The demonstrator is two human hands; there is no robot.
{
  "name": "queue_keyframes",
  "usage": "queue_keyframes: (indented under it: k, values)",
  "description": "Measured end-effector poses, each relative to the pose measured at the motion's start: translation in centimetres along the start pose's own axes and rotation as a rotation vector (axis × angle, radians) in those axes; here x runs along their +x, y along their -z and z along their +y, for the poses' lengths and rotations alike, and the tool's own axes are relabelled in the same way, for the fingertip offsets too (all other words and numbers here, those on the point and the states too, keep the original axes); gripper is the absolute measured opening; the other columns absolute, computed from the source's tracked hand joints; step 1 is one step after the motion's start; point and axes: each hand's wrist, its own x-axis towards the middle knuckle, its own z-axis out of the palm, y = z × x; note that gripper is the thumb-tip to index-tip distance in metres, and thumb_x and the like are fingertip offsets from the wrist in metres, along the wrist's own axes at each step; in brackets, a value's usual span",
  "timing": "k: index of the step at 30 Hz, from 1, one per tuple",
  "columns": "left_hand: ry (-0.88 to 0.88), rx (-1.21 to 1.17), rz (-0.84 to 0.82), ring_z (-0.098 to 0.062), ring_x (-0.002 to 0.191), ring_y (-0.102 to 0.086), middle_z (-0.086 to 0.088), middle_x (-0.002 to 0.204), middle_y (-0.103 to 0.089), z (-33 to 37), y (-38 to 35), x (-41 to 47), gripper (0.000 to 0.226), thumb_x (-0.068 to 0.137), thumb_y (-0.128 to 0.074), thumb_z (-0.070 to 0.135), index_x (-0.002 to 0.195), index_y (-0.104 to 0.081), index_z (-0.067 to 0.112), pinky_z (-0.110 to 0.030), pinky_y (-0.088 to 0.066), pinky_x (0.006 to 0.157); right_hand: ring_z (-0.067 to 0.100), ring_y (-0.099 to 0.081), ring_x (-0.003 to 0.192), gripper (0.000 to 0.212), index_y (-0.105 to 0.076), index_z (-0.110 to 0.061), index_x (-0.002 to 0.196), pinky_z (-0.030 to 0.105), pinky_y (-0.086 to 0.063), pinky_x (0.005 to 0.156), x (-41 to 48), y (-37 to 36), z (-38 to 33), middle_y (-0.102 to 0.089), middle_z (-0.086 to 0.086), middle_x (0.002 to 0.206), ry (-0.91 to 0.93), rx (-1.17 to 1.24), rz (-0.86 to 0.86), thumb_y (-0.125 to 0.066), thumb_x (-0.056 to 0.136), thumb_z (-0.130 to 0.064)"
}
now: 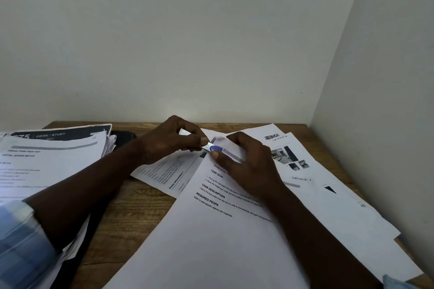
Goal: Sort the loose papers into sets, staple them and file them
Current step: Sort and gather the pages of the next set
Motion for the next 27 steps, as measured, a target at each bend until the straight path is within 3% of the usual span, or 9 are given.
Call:
queue_keyframes:
  k: [3, 6, 9, 12, 15, 17, 19, 23, 27]
  values:
    - [-0.03, 0.028, -0.064, -0.008, 0.073, -0.059, -0.01, 0.083, -0.073, 0.0, -0.4, 0.0, 0.015, 0.096, -0.074, 0.017, 0.084, -0.082, 0.01, -0.016, -0.044, 0.066, 0.013, -0.071, 0.086, 0.055, -0.069, -0.028, 0.101, 0.044, -0.056, 0.089, 0.9, 0.3, 0.9, -0.078, -0.006, 0.094, -0.115, 0.267, -0.174, -0.081, 0.065, -0.068]
    - [-0.067, 0.069, -0.04, -0.007, 0.072, -0.058, -0.004, 0.075, -0.07, 0.0, -0.7, 0.0, 0.021, 0.092, -0.071, 0.026, 0.081, -0.081, 0.011, -0.012, -0.042, 0.07, 0.013, -0.065, 0.074, 0.048, -0.065, -0.024, 0.1, 0.037, -0.049, 0.077, 1.5, 0.5, 1.1, -0.079, 0.002, 0.088, -0.133, 0.366, -0.22, -0.089, 0.067, -0.049]
    - [-0.029, 0.064, -0.094, -0.012, 0.074, -0.06, -0.013, 0.082, -0.072, -0.2, -0.2, 0.1, 0.017, 0.098, -0.07, 0.018, 0.087, -0.082, 0.013, -0.018, -0.045, 0.067, 0.01, -0.067, 0.078, 0.054, -0.062, -0.038, 0.103, 0.038, -0.052, 0.082, 1.3, -0.1, 0.9, -0.078, -0.008, 0.086, -0.147, 0.29, -0.173, -0.08, 0.06, -0.066]
    - [-0.001, -0.035, -0.027, -0.021, 0.074, -0.061, -0.024, 0.083, -0.069, -0.4, 0.6, 0.3, 0.025, 0.097, -0.068, 0.022, 0.09, -0.078, 0.0, -0.026, -0.049, 0.069, 0.008, -0.069, 0.1, 0.055, -0.062, -0.047, 0.112, 0.046, -0.049, 0.102, 1.0, -0.7, 0.4, -0.076, -0.016, 0.096, -0.133, 0.188, -0.103, -0.061, 0.068, -0.081]
    - [-0.005, -0.088, 0.091, -0.016, 0.069, -0.061, -0.008, 0.074, -0.068, -0.1, 1.4, 1.0, 0.021, 0.099, -0.067, 0.022, 0.084, -0.079, 0.013, -0.025, -0.05, 0.069, 0.009, -0.065, 0.103, 0.048, -0.066, -0.045, 0.1, 0.047, -0.046, 0.104, 0.9, -0.8, 0.1, -0.071, -0.019, 0.098, -0.134, 0.13, -0.071, -0.041, 0.08, -0.081]
    - [-0.011, 0.0, 0.175, -0.014, 0.073, -0.064, -0.004, 0.079, -0.074, 0.0, 1.7, 1.6, 0.015, 0.097, -0.071, 0.024, 0.095, -0.08, 0.013, -0.028, -0.052, 0.07, 0.012, -0.064, 0.097, 0.043, -0.064, -0.043, 0.086, 0.049, -0.046, 0.101, 0.9, -0.7, 0.2, -0.069, -0.017, 0.09, -0.12, 0.1, -0.054, -0.036, 0.086, -0.076]
    - [-0.017, 0.107, 0.206, -0.011, 0.078, -0.07, -0.002, 0.087, -0.079, -0.1, 1.7, 2.7, 0.016, 0.093, -0.076, 0.026, 0.102, -0.08, 0.014, -0.033, -0.056, 0.075, 0.015, -0.065, 0.096, 0.041, -0.066, -0.035, 0.088, 0.048, -0.048, 0.097, 1.0, -0.9, 0.4, -0.07, -0.014, 0.09, -0.112, 0.069, -0.051, -0.042, 0.09, -0.068]
    - [-0.055, 0.422, 0.186, -0.006, 0.086, -0.073, 0.008, 0.091, -0.078, 0.1, 0.5, 6.1, 0.018, 0.09, -0.08, 0.031, 0.104, -0.078, 0.02, -0.029, -0.056, 0.082, 0.021, -0.066, 0.095, 0.024, -0.065, -0.03, 0.09, 0.047, -0.049, 0.095, 0.9, -1.0, 0.8, -0.071, -0.009, 0.092, -0.091, 0.006, -0.051, -0.055, 0.096, -0.051]
    - [-0.075, 0.663, 0.177, -0.014, 0.089, -0.069, 0.008, 0.098, -0.073, -0.5, -1.4, 9.1, 0.016, 0.09, -0.077, 0.037, 0.102, -0.077, 0.026, -0.036, -0.055, 0.084, 0.022, -0.066, 0.098, 0.021, -0.068, -0.026, 0.096, 0.041, -0.047, 0.096, 0.8, -0.8, 0.7, -0.073, -0.006, 0.095, -0.069, -0.026, -0.06, -0.058, 0.1, -0.044]
